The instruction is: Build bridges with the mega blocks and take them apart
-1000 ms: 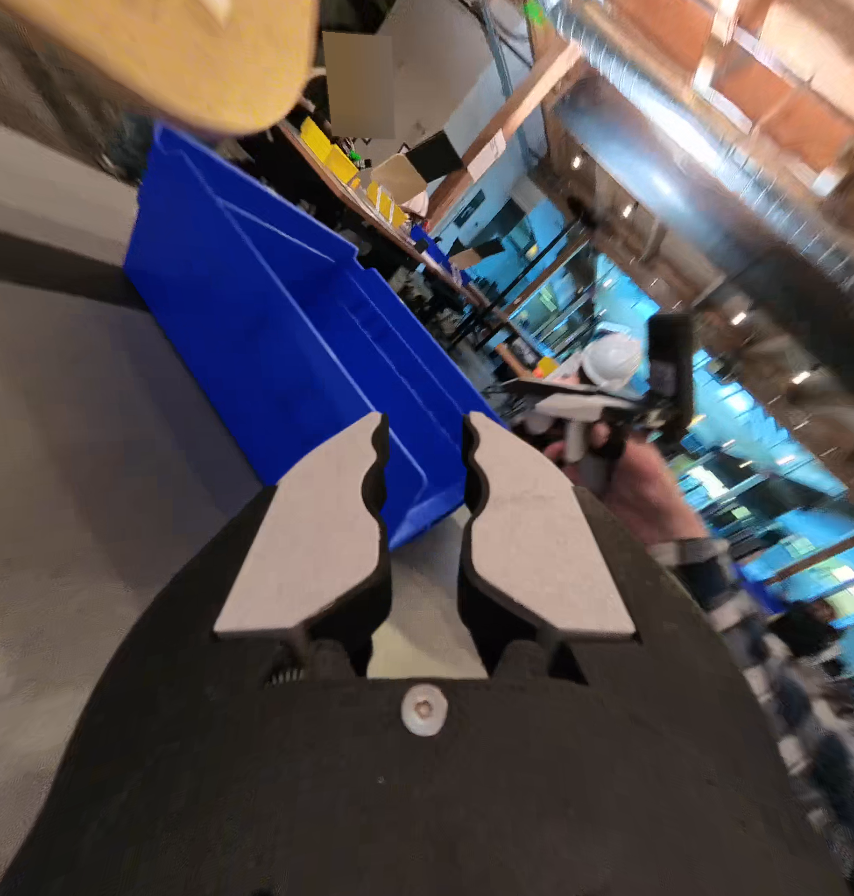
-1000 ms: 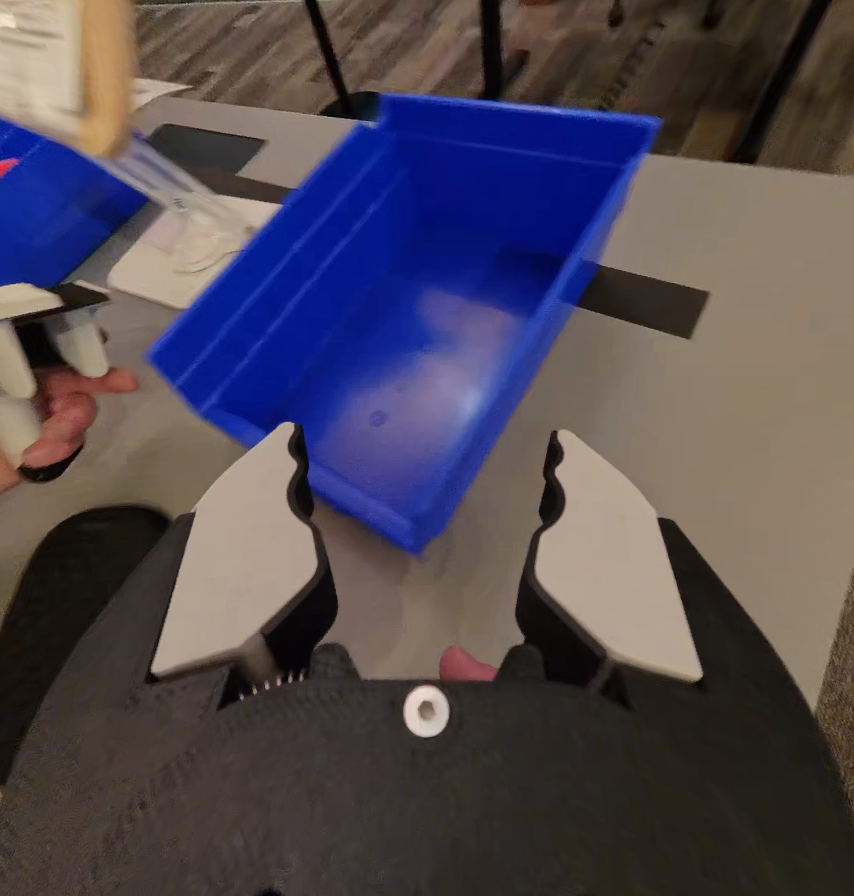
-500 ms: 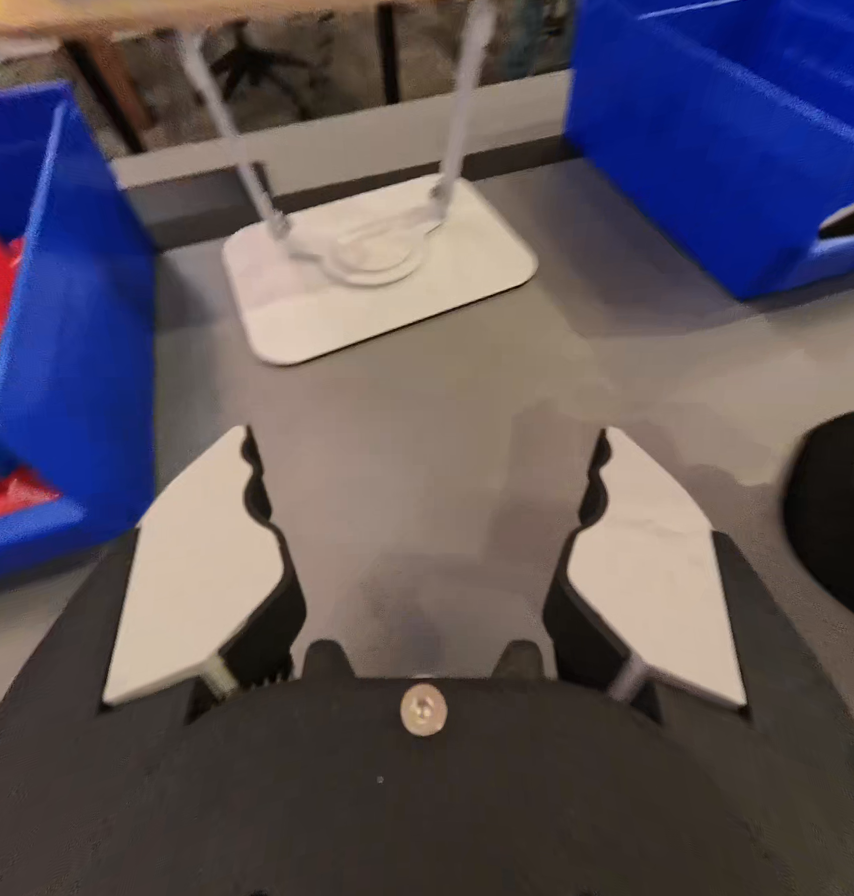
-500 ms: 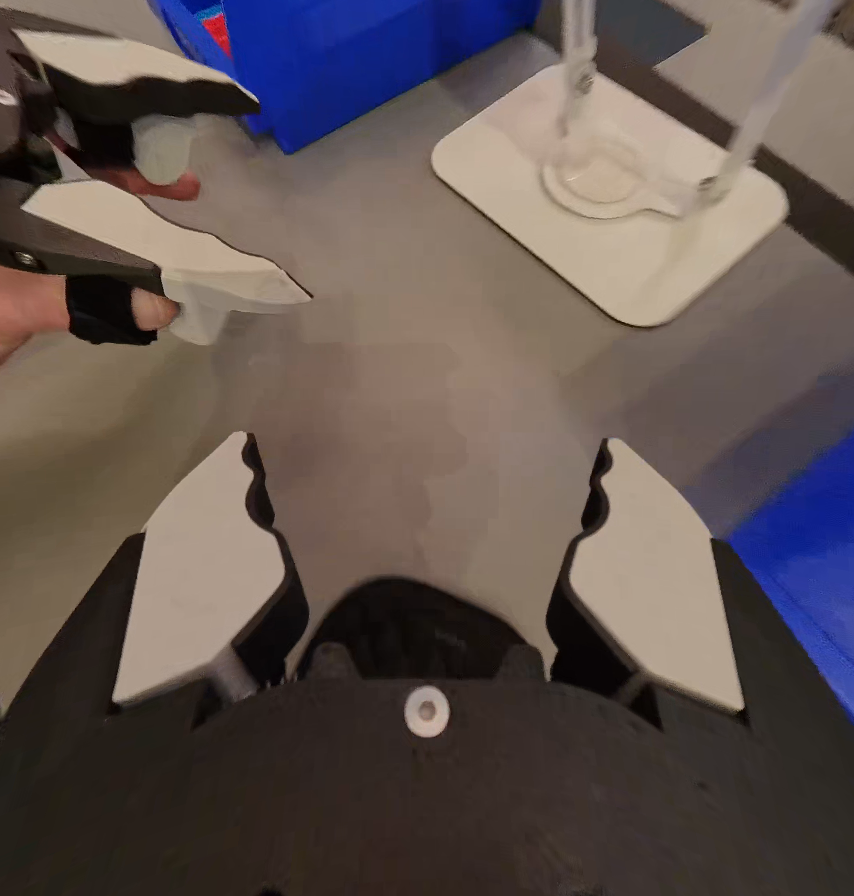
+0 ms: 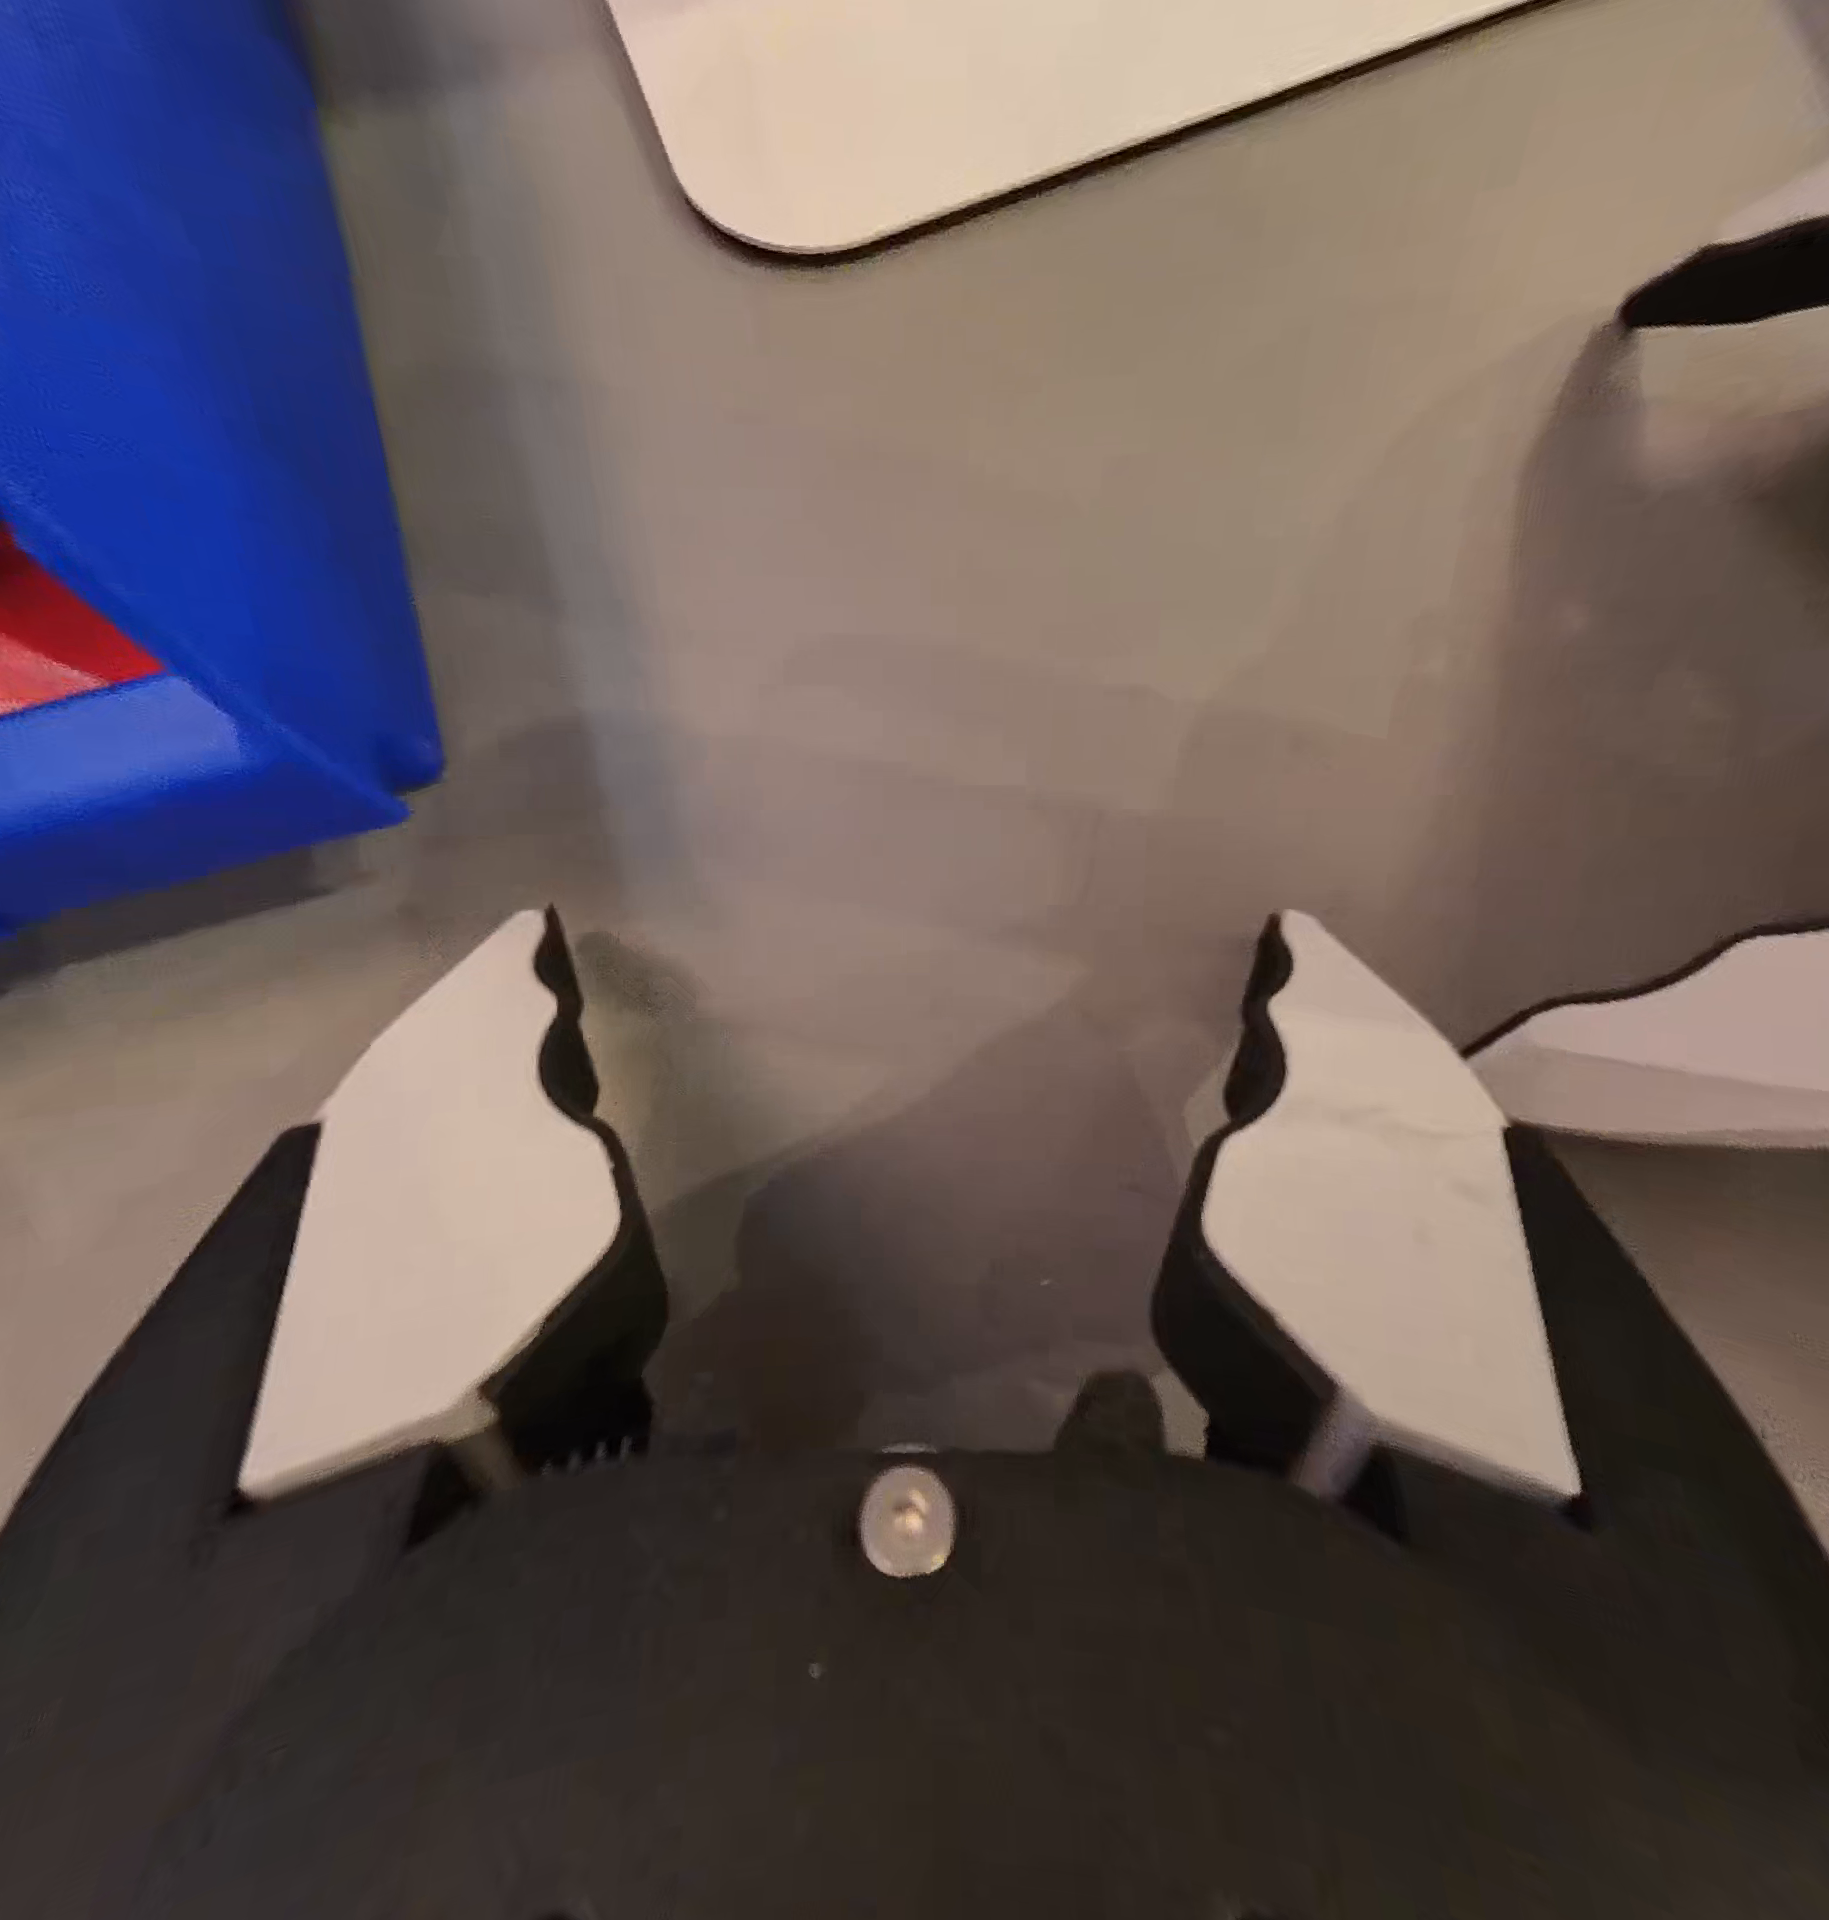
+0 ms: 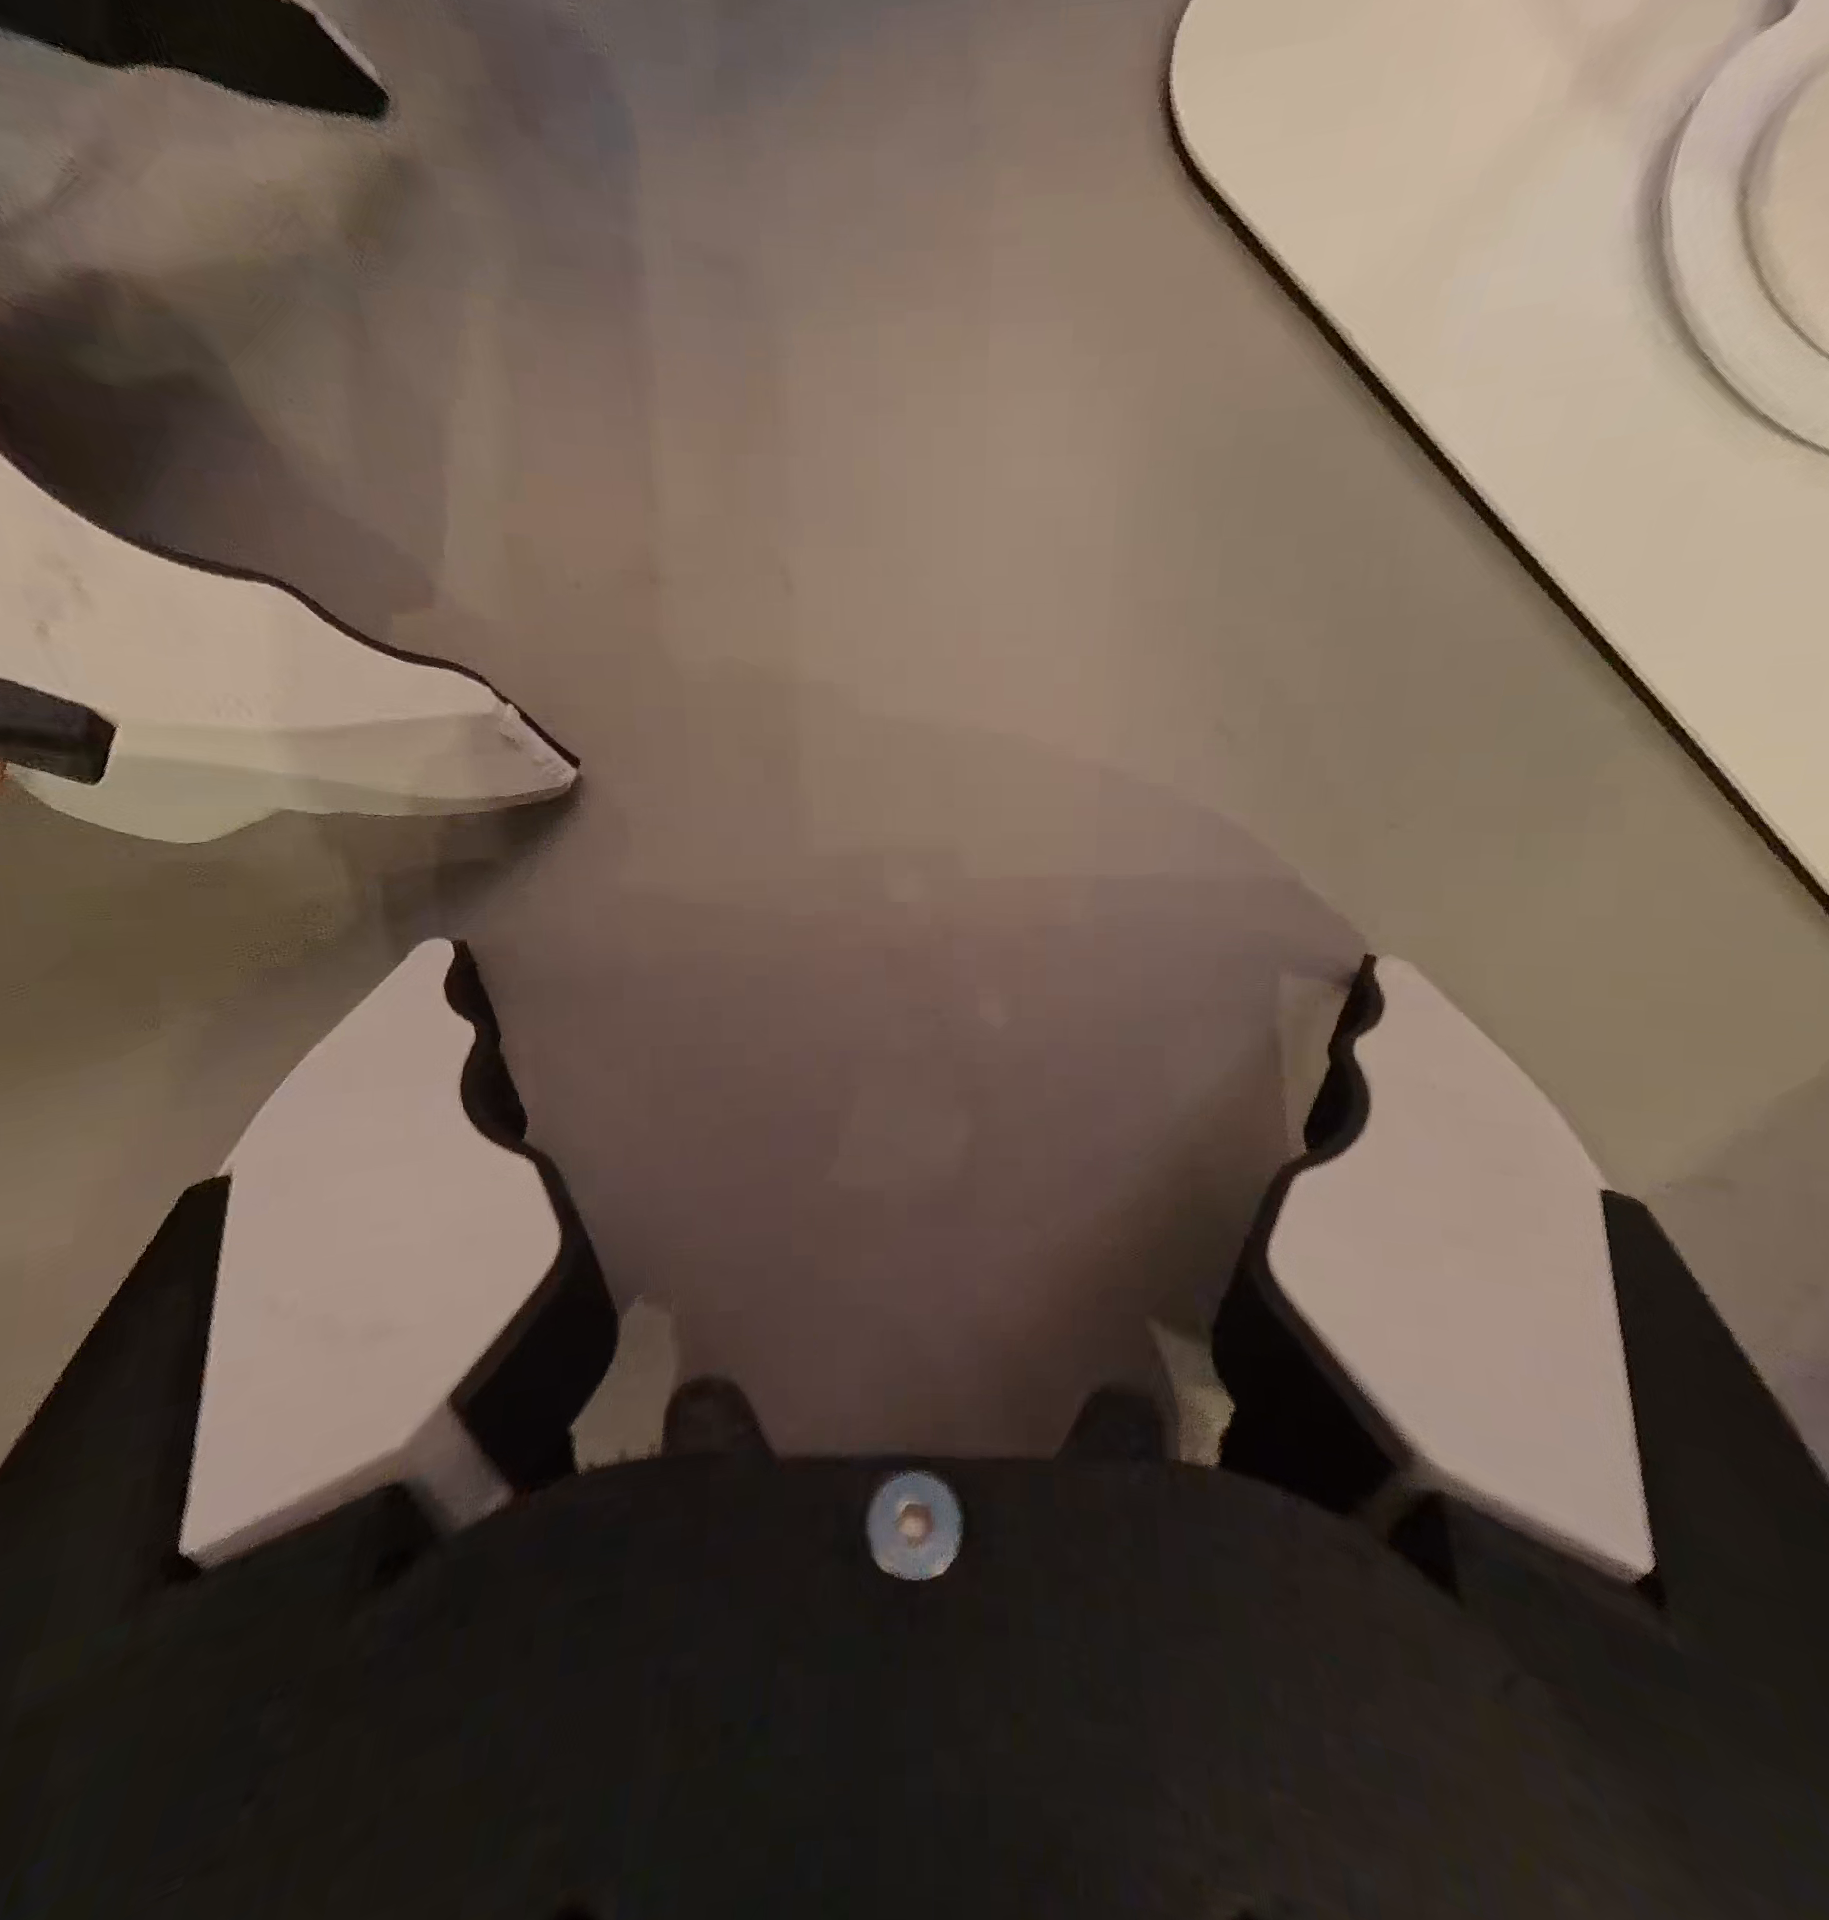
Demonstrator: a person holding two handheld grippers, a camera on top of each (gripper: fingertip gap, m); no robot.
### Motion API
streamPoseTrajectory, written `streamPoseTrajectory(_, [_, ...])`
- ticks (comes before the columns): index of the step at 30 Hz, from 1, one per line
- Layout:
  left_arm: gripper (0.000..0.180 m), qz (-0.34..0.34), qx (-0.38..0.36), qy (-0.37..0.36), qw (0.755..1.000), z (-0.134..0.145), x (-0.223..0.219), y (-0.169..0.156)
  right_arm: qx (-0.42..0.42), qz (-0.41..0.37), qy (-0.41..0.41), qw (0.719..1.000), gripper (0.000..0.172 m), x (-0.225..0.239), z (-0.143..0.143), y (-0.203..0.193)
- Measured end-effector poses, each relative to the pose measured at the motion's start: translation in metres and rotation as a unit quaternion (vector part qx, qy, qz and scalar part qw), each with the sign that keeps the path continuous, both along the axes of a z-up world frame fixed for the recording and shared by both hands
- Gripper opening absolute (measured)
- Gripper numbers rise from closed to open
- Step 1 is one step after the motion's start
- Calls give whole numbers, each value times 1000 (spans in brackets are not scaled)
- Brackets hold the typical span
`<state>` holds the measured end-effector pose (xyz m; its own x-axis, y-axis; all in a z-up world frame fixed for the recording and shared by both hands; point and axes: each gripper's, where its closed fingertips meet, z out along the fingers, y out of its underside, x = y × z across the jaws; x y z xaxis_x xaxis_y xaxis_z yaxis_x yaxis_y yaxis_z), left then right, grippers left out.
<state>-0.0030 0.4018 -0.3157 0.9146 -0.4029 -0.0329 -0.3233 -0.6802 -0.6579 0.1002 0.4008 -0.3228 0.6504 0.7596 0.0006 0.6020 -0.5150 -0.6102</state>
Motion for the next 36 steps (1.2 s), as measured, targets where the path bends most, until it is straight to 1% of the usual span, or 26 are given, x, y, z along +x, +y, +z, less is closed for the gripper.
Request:
streamPoseTrajectory(2, [118,-11,5,4,1000,1,3,-1,14,-1,14,1000,146,0,1,-1])
streamPoseTrajectory(4, [112,-16,2,-2,1000,1,6,-3,12,-2,14,1000,144,1,2,-4])
streamPoseTrajectory(5, [110,-19,1,-5,1000,1,7,-4,10,1,14,1000,147,1,1,-6])
streamPoseTrajectory(7, [105,-7,7,-2,1000,2,4,-2,15,5,20,1000,147,0,2,-8])
streamPoseTrajectory(8, [100,0,9,-1,1000,3,2,-3,13,10,24,1000,147,-1,2,-10])
streamPoseTrajectory(10, [96,-1,14,2,1000,4,2,-4,10,40,23,999,148,-5,2,-17])
streamPoseTrajectory(11, [93,3,19,6,1000,5,0,-4,3,56,32,998,148,-8,4,-21])
streamPoseTrajectory(13, [86,-2,19,4,1000,5,2,-7,-22,71,89,993,147,-16,15,-28])
streamPoseTrajectory(14, [84,1,23,7,1000,6,1,-8,-13,74,82,994,140,-13,15,-26])
streamPoseTrajectory(15, [80,5,27,12,1000,6,-1,-8,11,65,57,996,125,-7,11,-20])
streamPoseTrajectory(16, [75,9,29,13,999,6,-1,-8,29,48,38,998,114,-2,9,-14])
streamPoseTrajectory(17, [70,13,31,15,999,7,-2,-8,32,37,35,998,114,-1,8,-12])
streamPoseTrajectory(19, [66,21,35,20,999,7,-5,-8,31,22,35,999,115,-1,8,-12])
streamPoseTrajectory(20, [64,18,32,16,999,7,-4,-8,37,14,31,999,120,-1,9,-11])
streamPoseTrajectory(23, [66,30,8,-14,999,4,-5,-10,49,3,27,998,120,-2,10,-12])
streamPoseTrajectory(25, [68,30,8,-15,999,4,-7,-13,52,-6,28,998,112,-2,11,-12])
streamPoseTrajectory(26, [64,30,12,-11,999,5,-8,-14,69,-19,23,997,105,-1,14,-9])
streamPoseTrajectory(27, [57,42,19,-1,999,6,-12,-14,94,-55,16,994,89,5,18,-2])
streamPoseTrajectory(28, [46,62,28,12,998,7,-18,-12,106,-75,12,991,83,8,20,1])
streamPoseTrajectory(29, [33,77,33,26,996,7,-23,-11,108,-72,12,991,74,7,21,-1])
streamPoseTrajectory(31, [27,69,43,43,996,9,-28,-11,117,-83,9,990,69,10,22,0])
streamPoseTrajectory(32, [22,63,51,57,995,10,-32,-9,120,-111,5,987,60,17,23,5])
streamPoseTrajectory(33, [16,57,51,55,996,9,-32,-9,128,-136,-2,982,49,24,24,9])
streamPoseTrajectory(34, [11,45,40,42,997,8,-30,-10,140,-149,-11,979,46,29,25,13])
streamPoseTrajectory(35, [6,44,24,31,998,6,-32,-10,139,-164,-15,976,43,34,25,15])
streamPoseTrajectory(36, [0,44,8,6,999,5,-30,-11,119,-169,-16,978,34,35,22,14])
